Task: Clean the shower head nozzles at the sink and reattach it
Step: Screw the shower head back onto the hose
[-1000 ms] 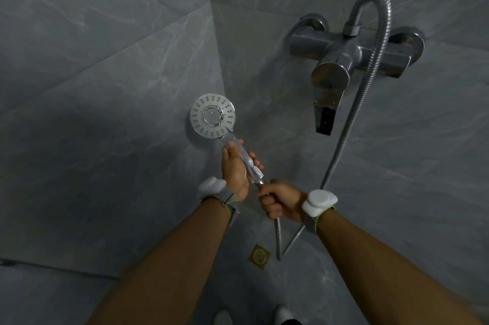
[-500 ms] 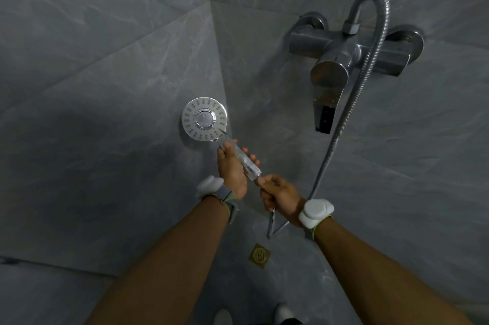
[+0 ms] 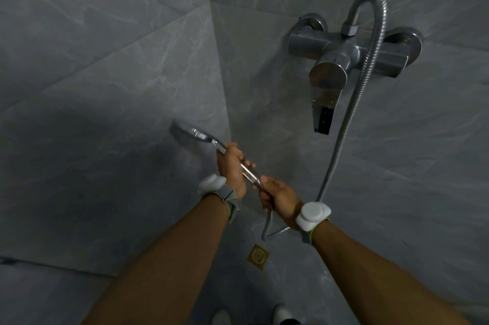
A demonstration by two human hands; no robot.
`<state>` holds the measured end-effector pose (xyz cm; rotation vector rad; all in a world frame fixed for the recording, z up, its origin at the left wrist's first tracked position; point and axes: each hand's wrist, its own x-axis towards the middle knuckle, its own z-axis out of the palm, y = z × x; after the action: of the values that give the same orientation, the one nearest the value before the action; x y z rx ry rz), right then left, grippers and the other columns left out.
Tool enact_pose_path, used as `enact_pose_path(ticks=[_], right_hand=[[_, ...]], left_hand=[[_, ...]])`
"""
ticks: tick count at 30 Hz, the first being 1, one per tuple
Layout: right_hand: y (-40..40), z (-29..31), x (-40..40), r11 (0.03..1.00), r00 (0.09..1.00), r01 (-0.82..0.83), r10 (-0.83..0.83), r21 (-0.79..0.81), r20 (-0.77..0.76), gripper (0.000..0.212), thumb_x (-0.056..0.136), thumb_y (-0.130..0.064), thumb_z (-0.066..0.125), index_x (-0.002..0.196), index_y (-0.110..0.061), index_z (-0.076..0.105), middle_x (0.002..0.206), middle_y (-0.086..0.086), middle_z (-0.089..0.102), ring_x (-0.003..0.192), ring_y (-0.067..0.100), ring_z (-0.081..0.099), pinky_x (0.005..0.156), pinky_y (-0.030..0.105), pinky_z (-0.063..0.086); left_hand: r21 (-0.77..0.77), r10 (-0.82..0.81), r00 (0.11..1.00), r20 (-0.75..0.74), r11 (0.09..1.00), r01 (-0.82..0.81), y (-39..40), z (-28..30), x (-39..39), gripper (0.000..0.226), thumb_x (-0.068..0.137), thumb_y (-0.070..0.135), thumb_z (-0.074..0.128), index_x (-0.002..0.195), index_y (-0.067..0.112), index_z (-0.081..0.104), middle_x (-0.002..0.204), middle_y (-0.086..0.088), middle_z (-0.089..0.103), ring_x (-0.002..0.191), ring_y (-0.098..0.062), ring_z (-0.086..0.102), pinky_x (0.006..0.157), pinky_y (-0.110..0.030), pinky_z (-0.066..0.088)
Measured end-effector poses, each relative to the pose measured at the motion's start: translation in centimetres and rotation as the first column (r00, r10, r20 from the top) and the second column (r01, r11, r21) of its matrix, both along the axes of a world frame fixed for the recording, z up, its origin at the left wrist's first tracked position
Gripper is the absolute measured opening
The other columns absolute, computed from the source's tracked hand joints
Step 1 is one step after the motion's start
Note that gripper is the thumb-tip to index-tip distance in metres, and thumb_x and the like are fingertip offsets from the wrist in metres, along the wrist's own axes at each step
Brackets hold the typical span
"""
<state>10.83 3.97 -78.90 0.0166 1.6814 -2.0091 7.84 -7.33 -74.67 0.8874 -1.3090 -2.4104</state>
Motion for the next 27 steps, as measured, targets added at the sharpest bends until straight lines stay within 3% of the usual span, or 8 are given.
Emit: enact_pose_path(ticks=[4,7,11,14,18,22,25,27], right_hand=[[0.2,0.0,0.0,0.998,0.998,-0.039,0.037,0.047,0.053,0.048,0.106,-0.028,0.031,0.072,-0.005,0.058,0.044,-0.001,0.032,0.033,0.01,0.029,0.041,0.023,0.033],[0.1,0.1,0.2,0.999,0.998,0.052,-0.052,0.001,0.042,0.029,0.102,-0.02,0.039,0.078,-0.01,0.05,0.048,0.002,0.032,0.038,0.012,0.03,0.045,0.027,0.029],[0.0,0.3,0.7,0.991,0.992,0.122,-0.12,0.049,-0.047,0.013,0.099,-0.008,0.048,0.087,-0.009,0.047,0.054,0.004,0.039,0.046,0.015,0.035,0.048,0.028,0.033],[-0.1,0.4,0.6,0.994,0.996,0.085,-0.082,0.071,-0.042,0.028,0.103,-0.014,0.04,0.079,-0.006,0.051,0.05,0.004,0.038,0.043,0.015,0.033,0.047,0.027,0.031],[-0.1,-0.1,0.1,0.996,1.0,0.026,-0.026,0.09,-0.008,0.045,0.105,-0.025,0.035,0.075,-0.002,0.061,0.04,0.002,0.042,0.036,0.013,0.037,0.044,0.024,0.033],[0.0,-0.8,0.2,0.979,0.988,0.082,-0.056,0.189,-0.142,0.017,0.099,-0.02,0.052,0.083,-0.018,0.056,0.055,-0.002,0.049,0.052,0.017,0.044,0.053,0.031,0.043],[-0.3,-0.9,0.2,0.965,0.989,0.051,-0.013,0.255,-0.149,0.032,0.103,-0.027,0.043,0.077,-0.017,0.059,0.047,-0.011,0.045,0.046,0.009,0.041,0.052,0.028,0.042],[-0.3,-0.5,-0.1,0.99,1.0,0.001,0.001,0.14,-0.013,0.045,0.105,-0.032,0.035,0.073,-0.01,0.058,0.042,-0.007,0.04,0.039,0.012,0.037,0.044,0.023,0.038]], left_hand=[[0.053,-0.086,0.996,-0.027,0.995,0.087,0.1,-0.1,0.5,0.021,0.085,0.002,0.032,0.088,0.012,0.05,0.055,-0.001,0.033,0.045,-0.014,0.035,0.046,-0.025,0.037],[0.098,-0.088,0.996,0.0,0.991,0.087,0.3,0.4,0.2,0.003,0.093,0.015,0.044,0.091,0.013,0.042,0.06,-0.002,0.04,0.044,-0.015,0.039,0.047,-0.026,0.038],[0.06,-0.004,1.0,-0.004,0.998,0.005,0.1,0.0,-0.2,0.023,0.105,0.035,0.04,0.112,0.014,0.033,0.071,-0.005,0.047,0.047,-0.016,0.047,0.046,-0.027,0.045],[0.024,-0.001,1.0,-0.028,1.0,0.001,0.1,-0.7,0.3,0.019,0.107,0.034,0.034,0.108,0.016,0.032,0.075,-0.007,0.053,0.056,-0.021,0.056,0.056,-0.033,0.051],[-0.069,0.036,0.998,-0.053,0.997,-0.039,0.3,-1.0,0.6,0.017,0.107,0.032,0.033,0.094,0.02,0.035,0.072,-0.005,0.05,0.05,-0.016,0.052,0.052,-0.03,0.05],[-0.07,0.067,0.995,-0.077,0.995,-0.072,0.1,-0.6,0.2,0.012,0.107,0.029,0.031,0.108,0.017,0.032,0.072,-0.005,0.049,0.05,-0.016,0.051,0.05,-0.03,0.05],[-0.033,0.069,0.995,-0.068,0.997,-0.071,-0.1,-0.6,0.2,0.013,0.107,0.03,0.03,0.11,0.017,0.031,0.072,-0.006,0.047,0.05,-0.016,0.049,0.05,-0.03,0.05],[-0.044,0.052,0.997,-0.062,0.998,-0.054,-0.3,-0.6,0.2,0.013,0.107,0.03,0.031,0.109,0.017,0.032,0.07,-0.005,0.048,0.049,-0.016,0.048,0.051,-0.03,0.05]])
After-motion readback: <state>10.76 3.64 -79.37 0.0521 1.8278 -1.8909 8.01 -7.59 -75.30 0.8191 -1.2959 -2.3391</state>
